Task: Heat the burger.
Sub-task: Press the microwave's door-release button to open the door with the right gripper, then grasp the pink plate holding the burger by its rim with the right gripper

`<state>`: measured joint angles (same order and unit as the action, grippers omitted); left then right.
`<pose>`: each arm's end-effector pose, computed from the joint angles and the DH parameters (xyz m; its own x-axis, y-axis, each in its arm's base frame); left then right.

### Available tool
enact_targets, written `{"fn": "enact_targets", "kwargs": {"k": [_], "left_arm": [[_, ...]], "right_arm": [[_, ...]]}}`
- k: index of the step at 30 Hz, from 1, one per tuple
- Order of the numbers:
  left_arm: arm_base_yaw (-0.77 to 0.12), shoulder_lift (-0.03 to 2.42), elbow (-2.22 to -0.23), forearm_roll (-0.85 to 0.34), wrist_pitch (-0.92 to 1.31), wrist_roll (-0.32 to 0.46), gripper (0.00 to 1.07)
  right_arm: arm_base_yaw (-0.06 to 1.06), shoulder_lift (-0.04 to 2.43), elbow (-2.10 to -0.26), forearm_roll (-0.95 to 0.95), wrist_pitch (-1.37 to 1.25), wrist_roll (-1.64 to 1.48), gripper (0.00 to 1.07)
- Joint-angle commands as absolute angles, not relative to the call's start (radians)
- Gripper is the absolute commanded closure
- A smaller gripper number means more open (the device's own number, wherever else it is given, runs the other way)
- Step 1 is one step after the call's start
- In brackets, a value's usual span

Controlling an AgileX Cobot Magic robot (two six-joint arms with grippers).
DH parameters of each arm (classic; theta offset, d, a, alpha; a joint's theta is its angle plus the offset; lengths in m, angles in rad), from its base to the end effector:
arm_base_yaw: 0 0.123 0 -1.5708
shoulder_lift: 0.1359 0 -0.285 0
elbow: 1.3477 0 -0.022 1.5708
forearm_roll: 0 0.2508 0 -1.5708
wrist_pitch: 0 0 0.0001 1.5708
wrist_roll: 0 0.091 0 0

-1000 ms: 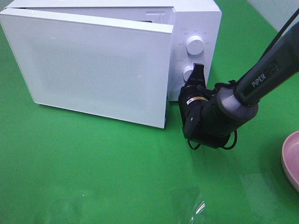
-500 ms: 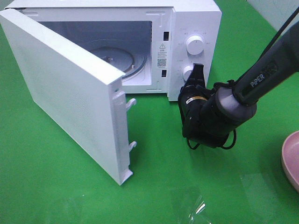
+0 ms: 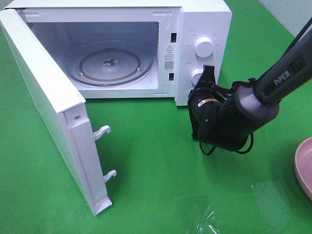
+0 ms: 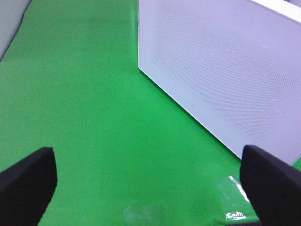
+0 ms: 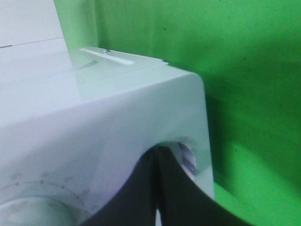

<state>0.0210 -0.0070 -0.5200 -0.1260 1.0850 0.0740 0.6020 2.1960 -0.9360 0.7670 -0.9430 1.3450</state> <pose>-0.0095 -0.0103 0.2813 -0.4493 0.0054 -0.8933 0.0850 0.9957 -0.0368 0.3451 0.1752 0.0779 0.0508 0.9970 0.0584 0.3129 -0.0714 0.9471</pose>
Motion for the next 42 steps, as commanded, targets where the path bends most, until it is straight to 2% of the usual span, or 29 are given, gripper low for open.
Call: {"fn": "enact_targets", "kwargs": {"k": [1, 8, 15, 19, 22, 26, 31, 39, 41, 42], "left_arm": [[0.016, -0.022, -0.516, -0.127, 1.071, 0.075, 0.09], [0.016, -0.022, -0.516, -0.127, 1.071, 0.075, 0.09], [0.016, -0.022, -0.516, -0.127, 1.071, 0.075, 0.09], [0.016, -0.022, -0.516, -0.127, 1.071, 0.075, 0.09], [0.016, -0.022, -0.516, -0.127, 1.071, 0.075, 0.09], [0.016, -0.022, -0.516, -0.127, 1.071, 0.075, 0.09], [0.016, -0.022, -0.516, -0.127, 1.071, 0.075, 0.09], [0.016, -0.022, -0.516, -0.127, 1.071, 0.075, 0.09], [0.016, -0.022, -0.516, -0.127, 1.071, 0.075, 0.09], [0.016, -0.022, -0.516, -0.127, 1.071, 0.075, 0.09]], "right_arm": [[0.593, 2.149, -0.922, 0.736, -1.002, 1.337, 1.07], [0.594, 2.039, -0.807, 0.723, -0.818, 1.251, 1.07], [0.594, 1.961, -0.75, 0.72, -0.749, 1.142, 1.06], [0.592, 1.852, -0.713, 0.717, -0.597, 0.894, 1.05], [0.591, 1.833, -0.711, 0.716, -0.567, 0.84, 1.05], [0.591, 1.749, -0.711, 0.708, -0.411, 0.484, 1.03], [0.591, 1.711, -0.711, 0.704, -0.298, 0.325, 1.03], [0.591, 1.655, -0.712, 0.604, -0.065, 0.115, 1.03], [0.591, 1.642, -0.712, 0.544, -0.007, 0.098, 1.03], [0.591, 1.626, -0.712, 0.457, 0.064, 0.091, 1.03]]}}
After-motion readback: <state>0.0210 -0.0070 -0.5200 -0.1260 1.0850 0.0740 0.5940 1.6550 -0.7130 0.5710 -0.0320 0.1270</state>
